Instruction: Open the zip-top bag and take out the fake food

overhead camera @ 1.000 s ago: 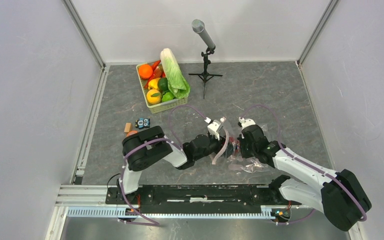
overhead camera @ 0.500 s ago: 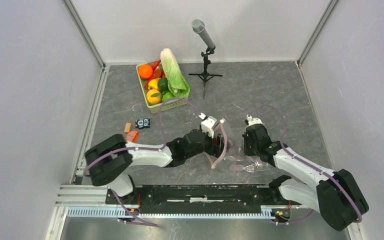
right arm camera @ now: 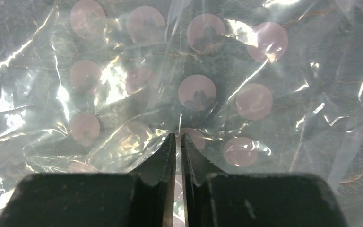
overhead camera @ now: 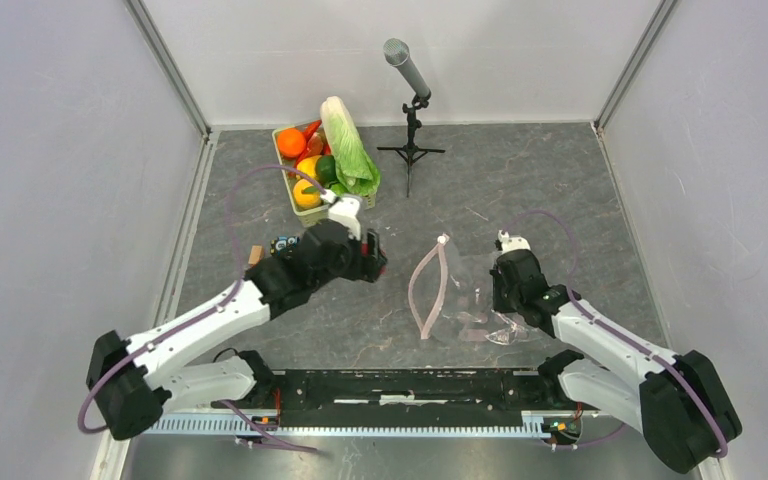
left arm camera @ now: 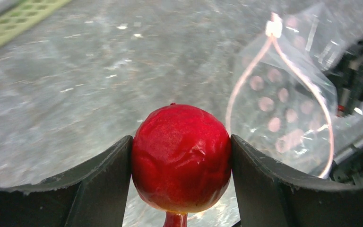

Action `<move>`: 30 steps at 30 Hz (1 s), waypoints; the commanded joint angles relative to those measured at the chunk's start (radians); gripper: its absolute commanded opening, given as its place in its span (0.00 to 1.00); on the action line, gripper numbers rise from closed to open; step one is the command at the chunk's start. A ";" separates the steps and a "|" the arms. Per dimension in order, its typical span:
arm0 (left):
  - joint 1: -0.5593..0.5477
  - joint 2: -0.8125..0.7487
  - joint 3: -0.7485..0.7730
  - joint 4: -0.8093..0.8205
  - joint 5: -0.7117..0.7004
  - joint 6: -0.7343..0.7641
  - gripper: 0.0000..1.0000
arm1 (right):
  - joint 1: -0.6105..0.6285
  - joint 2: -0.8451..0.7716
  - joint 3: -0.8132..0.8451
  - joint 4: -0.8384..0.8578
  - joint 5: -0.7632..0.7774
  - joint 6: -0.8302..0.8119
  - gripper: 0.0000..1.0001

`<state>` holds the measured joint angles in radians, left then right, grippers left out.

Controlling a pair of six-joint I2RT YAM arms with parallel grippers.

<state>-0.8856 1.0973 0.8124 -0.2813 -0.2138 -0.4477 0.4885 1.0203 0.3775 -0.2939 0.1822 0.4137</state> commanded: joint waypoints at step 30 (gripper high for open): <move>0.796 0.579 0.496 0.194 0.177 0.041 0.34 | -0.005 -0.702 0.094 -0.007 0.451 -0.302 0.98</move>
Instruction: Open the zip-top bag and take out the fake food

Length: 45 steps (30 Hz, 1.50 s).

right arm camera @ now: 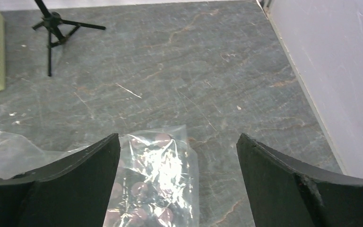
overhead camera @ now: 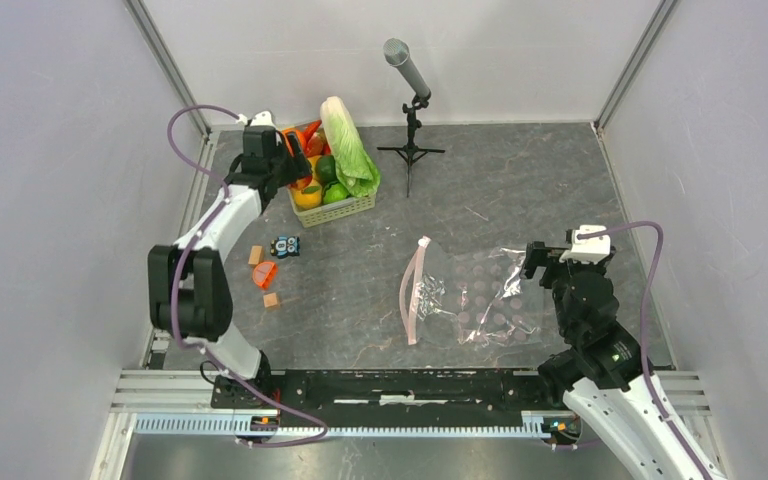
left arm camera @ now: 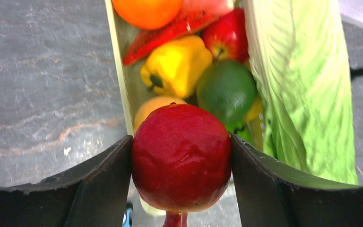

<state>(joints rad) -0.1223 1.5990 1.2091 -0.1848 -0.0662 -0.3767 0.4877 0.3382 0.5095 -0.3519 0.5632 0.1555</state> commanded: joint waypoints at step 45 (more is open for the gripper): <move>0.042 0.114 0.227 -0.119 0.021 0.013 1.00 | -0.005 -0.078 -0.095 0.098 0.058 -0.079 0.98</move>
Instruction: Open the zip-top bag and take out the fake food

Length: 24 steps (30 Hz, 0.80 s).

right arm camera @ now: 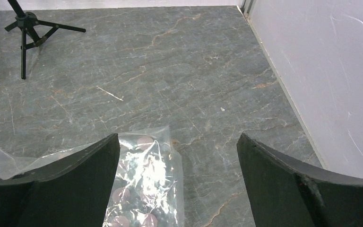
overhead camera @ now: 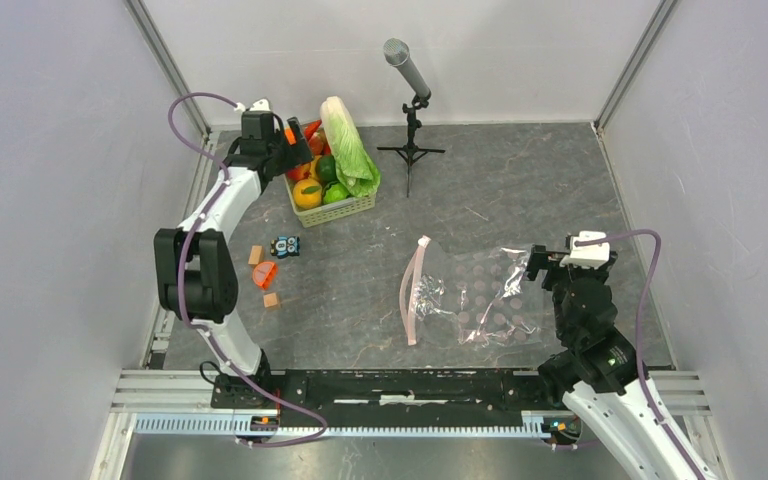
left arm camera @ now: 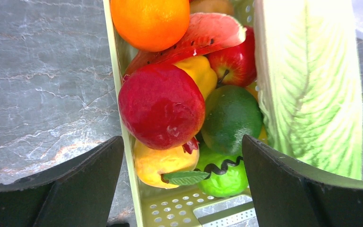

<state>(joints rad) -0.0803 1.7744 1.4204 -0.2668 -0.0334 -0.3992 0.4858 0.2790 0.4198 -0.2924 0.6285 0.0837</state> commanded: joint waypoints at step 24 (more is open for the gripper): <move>-0.001 -1.072 -0.389 -0.405 -0.147 0.096 1.00 | -0.003 -0.106 -0.002 0.017 0.149 0.033 0.98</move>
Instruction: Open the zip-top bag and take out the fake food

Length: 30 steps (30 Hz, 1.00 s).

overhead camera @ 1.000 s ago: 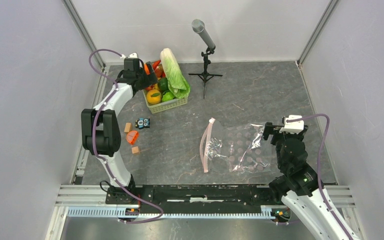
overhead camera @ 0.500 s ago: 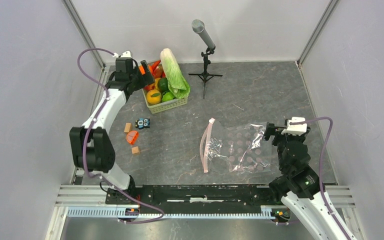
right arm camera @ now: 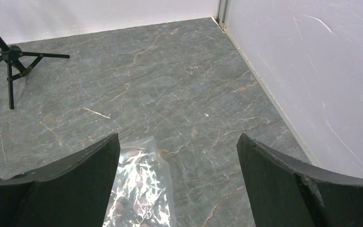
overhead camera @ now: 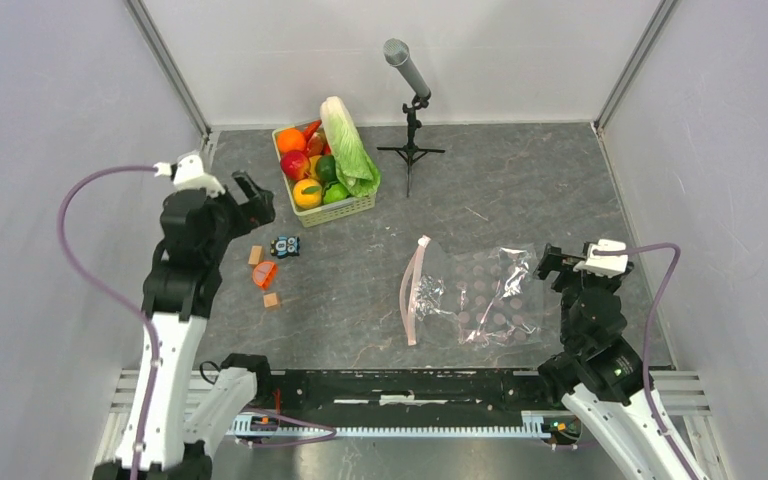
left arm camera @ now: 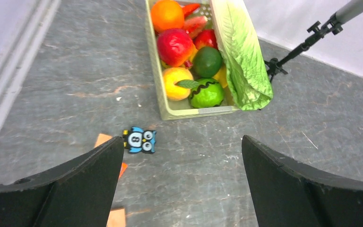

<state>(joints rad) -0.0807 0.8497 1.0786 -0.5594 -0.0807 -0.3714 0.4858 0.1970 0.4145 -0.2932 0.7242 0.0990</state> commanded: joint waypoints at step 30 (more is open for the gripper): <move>-0.066 -0.493 -0.309 -0.224 -0.449 0.013 1.00 | -0.003 -0.044 -0.007 0.020 0.110 0.014 0.98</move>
<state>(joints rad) -0.1436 0.3569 0.7689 -0.8268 -0.5018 -0.3443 0.4858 0.1471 0.3996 -0.2935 0.8143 0.1150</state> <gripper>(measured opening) 0.994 0.979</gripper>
